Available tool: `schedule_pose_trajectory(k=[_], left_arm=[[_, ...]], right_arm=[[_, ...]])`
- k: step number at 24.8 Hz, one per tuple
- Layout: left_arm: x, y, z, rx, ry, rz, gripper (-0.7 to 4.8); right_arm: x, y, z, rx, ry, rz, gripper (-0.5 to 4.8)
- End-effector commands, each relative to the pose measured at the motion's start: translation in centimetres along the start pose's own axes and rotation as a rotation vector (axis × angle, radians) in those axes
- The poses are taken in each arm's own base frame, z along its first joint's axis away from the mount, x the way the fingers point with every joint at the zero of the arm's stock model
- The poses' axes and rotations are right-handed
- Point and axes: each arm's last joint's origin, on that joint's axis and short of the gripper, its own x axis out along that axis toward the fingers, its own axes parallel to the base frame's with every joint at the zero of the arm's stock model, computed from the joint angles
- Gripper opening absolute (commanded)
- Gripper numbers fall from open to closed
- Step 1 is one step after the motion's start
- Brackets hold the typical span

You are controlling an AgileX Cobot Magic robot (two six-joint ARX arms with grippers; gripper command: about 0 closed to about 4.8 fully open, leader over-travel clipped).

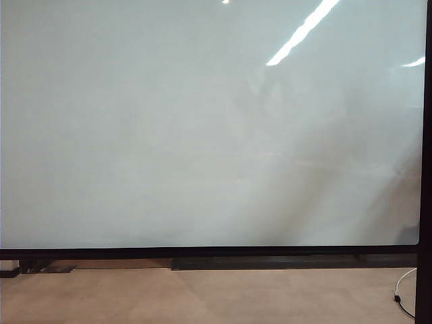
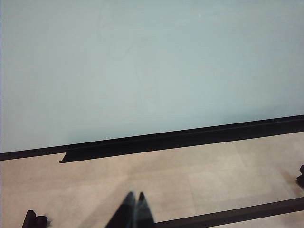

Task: Pick up the pen on the shelf to the right of the whiteboard and draw a triangle.

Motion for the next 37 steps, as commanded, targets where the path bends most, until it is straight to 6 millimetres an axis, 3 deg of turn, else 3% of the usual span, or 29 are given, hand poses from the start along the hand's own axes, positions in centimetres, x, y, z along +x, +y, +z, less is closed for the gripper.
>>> schedule_pose_trajectory(k=[1, 10, 13, 25, 31, 34, 37], left_arm=[[0.0, 0.0, 0.1, 0.001, -0.001, -0.004, -0.05], [0.0, 0.0, 0.1, 0.001, -0.001, -0.004, -0.05], [0.0, 0.0, 0.1, 0.001, -0.001, -0.004, -0.05], [0.0, 0.0, 0.1, 0.001, -0.001, -0.004, -0.05], [0.0, 0.0, 0.1, 0.001, -0.001, -0.003, -0.05], [0.0, 0.0, 0.1, 0.001, -0.001, -0.004, -0.05], [0.0, 0.0, 0.1, 0.001, -0.001, -0.004, -0.05]], right_arm=[[0.1, 0.1, 0.2, -0.010, -0.012, 0.010, 0.80], [0.1, 0.2, 0.5, -0.023, -0.030, 0.021, 0.79], [0.1, 0.3, 0.7, -0.027, -0.031, 0.046, 0.46], [-0.5, -0.5, 2.0, -0.051, -0.059, 0.015, 0.43], [-2.3, -3.0, 2.8, -0.067, -0.078, -0.117, 0.37], [-3.5, -4.3, 3.0, -0.059, -0.078, -0.168, -0.06], [-4.8, -4.8, 4.4, -0.045, -0.105, -0.212, -0.06]])
